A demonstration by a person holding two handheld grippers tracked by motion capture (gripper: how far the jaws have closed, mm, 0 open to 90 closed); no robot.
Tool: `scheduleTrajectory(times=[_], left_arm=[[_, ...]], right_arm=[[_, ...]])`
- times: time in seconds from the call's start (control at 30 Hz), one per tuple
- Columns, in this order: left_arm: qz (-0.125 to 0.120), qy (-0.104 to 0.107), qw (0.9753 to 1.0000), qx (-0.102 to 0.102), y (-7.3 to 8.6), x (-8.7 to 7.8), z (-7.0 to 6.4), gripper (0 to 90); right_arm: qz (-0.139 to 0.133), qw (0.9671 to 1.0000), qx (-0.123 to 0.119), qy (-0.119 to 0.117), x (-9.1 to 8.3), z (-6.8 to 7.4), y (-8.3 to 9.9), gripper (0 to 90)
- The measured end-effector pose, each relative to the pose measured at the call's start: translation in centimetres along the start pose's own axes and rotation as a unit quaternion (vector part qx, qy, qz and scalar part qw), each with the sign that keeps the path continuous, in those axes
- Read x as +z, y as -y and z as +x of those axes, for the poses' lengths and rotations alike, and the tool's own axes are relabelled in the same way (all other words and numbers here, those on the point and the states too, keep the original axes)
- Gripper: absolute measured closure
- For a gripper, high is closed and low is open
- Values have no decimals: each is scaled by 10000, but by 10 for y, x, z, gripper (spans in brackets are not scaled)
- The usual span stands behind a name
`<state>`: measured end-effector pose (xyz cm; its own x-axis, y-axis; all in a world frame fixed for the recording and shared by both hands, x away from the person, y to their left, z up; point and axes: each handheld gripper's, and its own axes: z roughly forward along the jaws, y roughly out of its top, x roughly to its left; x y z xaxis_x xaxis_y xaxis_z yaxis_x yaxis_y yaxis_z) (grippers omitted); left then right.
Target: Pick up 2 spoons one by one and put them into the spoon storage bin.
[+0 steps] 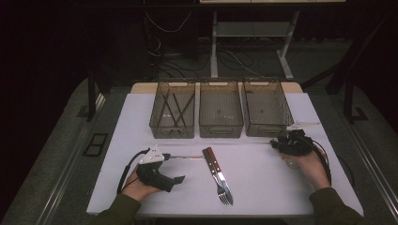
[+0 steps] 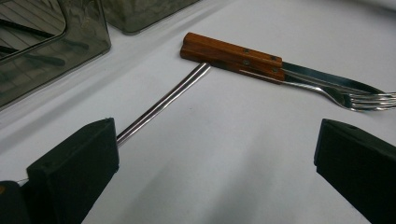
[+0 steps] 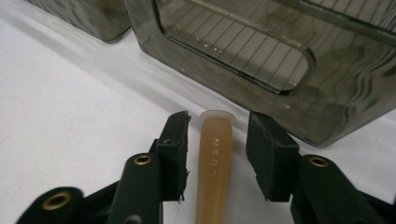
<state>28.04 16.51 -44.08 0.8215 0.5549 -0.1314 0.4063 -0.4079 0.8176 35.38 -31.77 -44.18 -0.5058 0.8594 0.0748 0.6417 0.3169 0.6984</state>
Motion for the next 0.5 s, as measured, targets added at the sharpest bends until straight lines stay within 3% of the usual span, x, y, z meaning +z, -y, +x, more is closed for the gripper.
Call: scheduleTrajectory(times=[0.5], left_arm=[[11,15,10000,5,0,0,0,0]], right_arm=[[243,9997,-76,-30,7,1,3,664]])
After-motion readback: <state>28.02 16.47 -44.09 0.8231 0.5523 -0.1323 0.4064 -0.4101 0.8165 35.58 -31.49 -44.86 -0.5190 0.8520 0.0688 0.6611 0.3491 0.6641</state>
